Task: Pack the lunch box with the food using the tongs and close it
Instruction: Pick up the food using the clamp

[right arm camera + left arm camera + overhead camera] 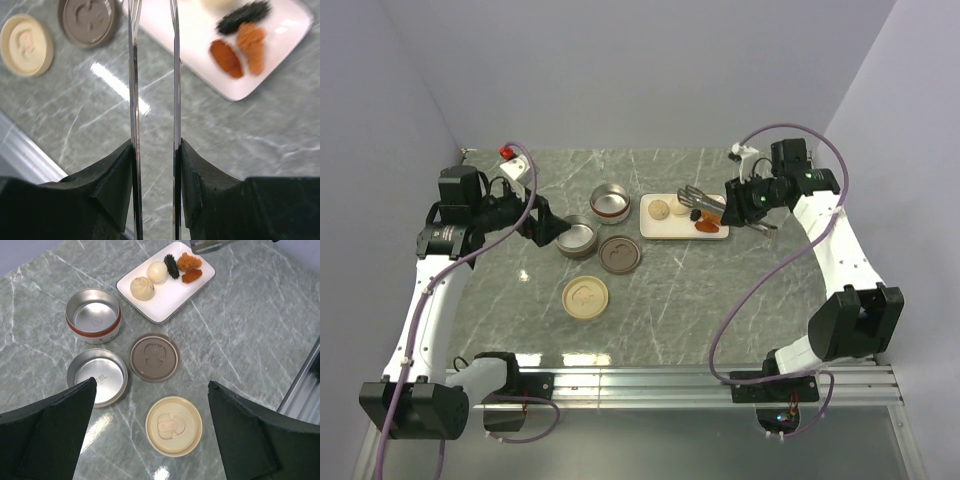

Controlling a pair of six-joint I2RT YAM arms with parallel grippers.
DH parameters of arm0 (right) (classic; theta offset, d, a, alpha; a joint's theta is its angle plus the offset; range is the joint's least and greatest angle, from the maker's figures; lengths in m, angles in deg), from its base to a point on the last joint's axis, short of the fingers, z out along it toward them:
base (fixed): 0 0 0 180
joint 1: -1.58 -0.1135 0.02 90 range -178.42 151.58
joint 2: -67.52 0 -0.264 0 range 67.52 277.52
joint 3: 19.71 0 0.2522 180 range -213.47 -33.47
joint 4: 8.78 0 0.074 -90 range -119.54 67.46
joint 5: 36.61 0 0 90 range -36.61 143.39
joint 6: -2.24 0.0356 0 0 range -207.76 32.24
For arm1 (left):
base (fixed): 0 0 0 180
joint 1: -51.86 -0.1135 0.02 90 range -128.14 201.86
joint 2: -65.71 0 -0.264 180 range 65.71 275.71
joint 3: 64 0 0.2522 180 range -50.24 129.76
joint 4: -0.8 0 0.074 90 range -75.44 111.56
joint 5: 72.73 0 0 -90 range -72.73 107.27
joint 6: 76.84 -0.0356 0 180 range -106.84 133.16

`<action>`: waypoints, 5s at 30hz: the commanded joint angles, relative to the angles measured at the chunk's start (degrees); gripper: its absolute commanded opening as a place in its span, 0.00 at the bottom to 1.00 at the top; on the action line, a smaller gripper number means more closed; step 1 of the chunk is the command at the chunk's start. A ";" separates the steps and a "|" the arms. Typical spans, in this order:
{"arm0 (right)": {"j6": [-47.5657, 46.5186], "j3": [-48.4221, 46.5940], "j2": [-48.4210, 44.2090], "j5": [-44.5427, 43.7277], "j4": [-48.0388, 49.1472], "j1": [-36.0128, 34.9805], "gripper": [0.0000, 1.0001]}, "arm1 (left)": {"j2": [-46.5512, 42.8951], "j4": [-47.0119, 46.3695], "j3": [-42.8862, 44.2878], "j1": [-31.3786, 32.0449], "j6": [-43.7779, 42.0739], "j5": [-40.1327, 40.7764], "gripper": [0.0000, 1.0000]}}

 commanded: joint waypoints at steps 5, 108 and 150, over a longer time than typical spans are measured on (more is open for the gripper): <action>2.78 -9.38 5.77 -7.87 3.88 -1.68 0.45 | 0.64 -6.71 0.19 0.15 11.69 -0.81 0.99; -3.82 -35.32 35.22 -23.26 -8.61 -17.06 0.63 | 0.29 -10.49 -4.56 0.06 13.63 2.62 1.00; -0.92 -42.08 30.83 -17.98 -10.72 -17.15 0.32 | 0.38 -10.40 -3.95 0.15 13.81 3.41 0.99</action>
